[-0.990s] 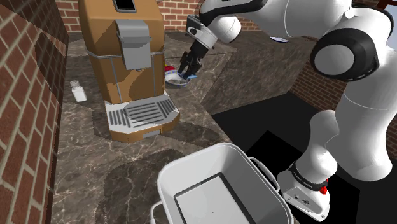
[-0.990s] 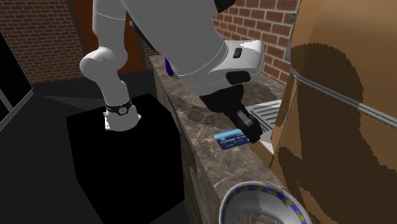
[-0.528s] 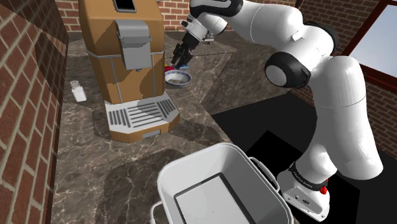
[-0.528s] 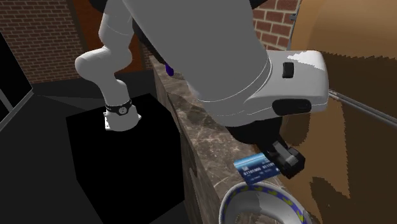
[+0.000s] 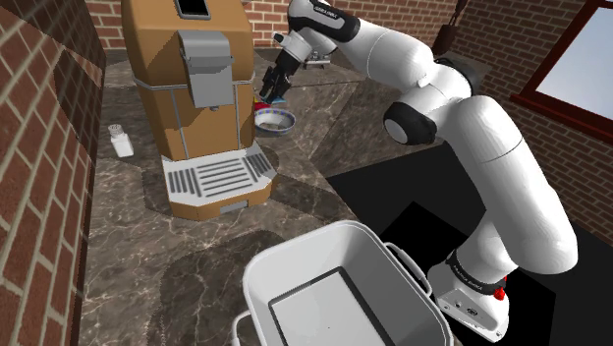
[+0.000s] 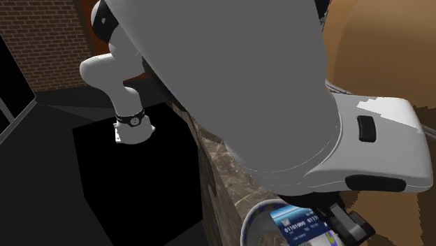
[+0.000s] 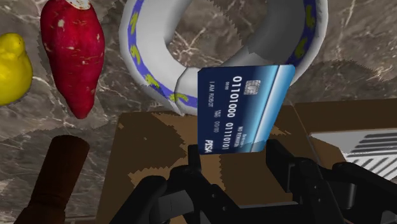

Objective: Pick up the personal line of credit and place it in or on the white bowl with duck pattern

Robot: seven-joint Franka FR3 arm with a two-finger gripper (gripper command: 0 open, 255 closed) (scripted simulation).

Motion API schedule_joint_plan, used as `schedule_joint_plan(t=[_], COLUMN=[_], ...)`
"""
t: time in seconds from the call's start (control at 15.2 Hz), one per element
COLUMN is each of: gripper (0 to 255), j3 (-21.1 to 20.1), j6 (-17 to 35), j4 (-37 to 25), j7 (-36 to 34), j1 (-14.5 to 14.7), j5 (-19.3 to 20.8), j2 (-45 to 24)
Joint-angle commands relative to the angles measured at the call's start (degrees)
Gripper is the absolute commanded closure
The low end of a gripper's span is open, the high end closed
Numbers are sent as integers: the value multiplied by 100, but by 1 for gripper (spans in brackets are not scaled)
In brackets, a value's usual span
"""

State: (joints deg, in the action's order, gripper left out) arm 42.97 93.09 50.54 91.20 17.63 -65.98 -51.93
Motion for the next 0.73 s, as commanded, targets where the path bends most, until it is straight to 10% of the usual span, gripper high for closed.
schedule_joint_plan(t=[0.0,0.66], gripper=[255,255], j3=[-3,-57], j6=[93,565], j4=[146,782], j7=[94,537], j1=[51,264], j5=[-11,-111], j2=[-5,-101])
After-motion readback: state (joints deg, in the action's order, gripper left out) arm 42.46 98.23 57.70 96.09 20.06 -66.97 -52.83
